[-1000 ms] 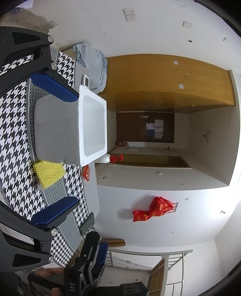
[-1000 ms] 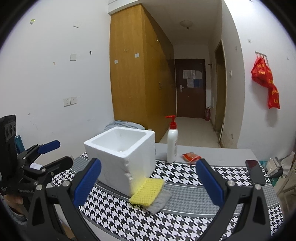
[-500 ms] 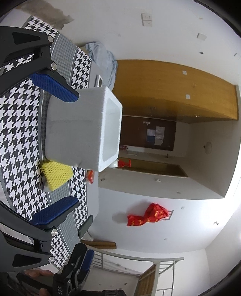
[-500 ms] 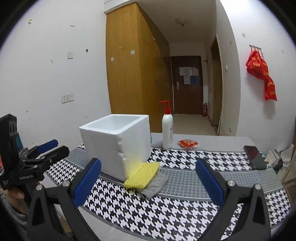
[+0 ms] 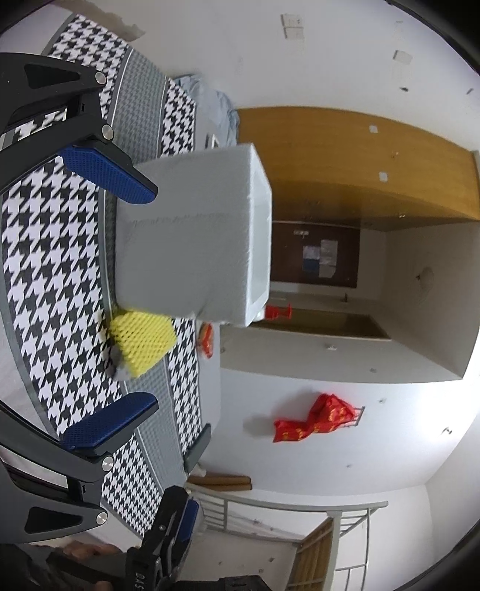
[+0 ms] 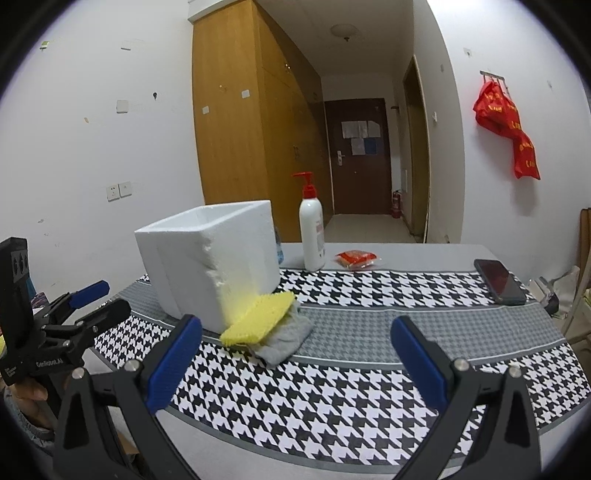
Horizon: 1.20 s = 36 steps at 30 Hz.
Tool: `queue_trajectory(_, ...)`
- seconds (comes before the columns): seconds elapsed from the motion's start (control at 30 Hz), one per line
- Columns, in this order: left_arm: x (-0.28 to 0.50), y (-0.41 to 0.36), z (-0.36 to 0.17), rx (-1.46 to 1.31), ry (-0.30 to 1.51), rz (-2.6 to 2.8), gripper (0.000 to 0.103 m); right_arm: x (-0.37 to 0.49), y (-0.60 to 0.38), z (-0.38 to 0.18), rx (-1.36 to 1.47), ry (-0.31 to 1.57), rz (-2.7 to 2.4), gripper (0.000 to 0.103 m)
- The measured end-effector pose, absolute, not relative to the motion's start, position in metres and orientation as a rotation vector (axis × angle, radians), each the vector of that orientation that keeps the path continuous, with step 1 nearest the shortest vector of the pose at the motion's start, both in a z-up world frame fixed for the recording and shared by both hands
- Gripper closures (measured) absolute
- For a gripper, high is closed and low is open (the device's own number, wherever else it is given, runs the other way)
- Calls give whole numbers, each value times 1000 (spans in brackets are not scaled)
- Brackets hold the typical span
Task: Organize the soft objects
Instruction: 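Reach the left gripper to the yellow mesh sponge and grasp it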
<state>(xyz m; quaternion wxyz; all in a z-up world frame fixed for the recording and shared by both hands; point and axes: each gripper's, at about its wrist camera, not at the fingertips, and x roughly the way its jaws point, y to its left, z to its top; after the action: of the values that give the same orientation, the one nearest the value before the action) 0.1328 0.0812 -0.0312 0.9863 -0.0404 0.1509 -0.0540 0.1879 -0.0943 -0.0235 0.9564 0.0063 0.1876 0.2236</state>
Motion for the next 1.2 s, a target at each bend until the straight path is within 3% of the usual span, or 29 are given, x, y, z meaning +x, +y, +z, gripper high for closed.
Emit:
queue_trajectory(0.67,186,31,-43,-50,431,-209,1,207,-123,-43,58,447,391,0)
queue_trajectory(1.2,241,-1,-62,-17,614,-261,32,222,-144,-57,92,483,378,0)
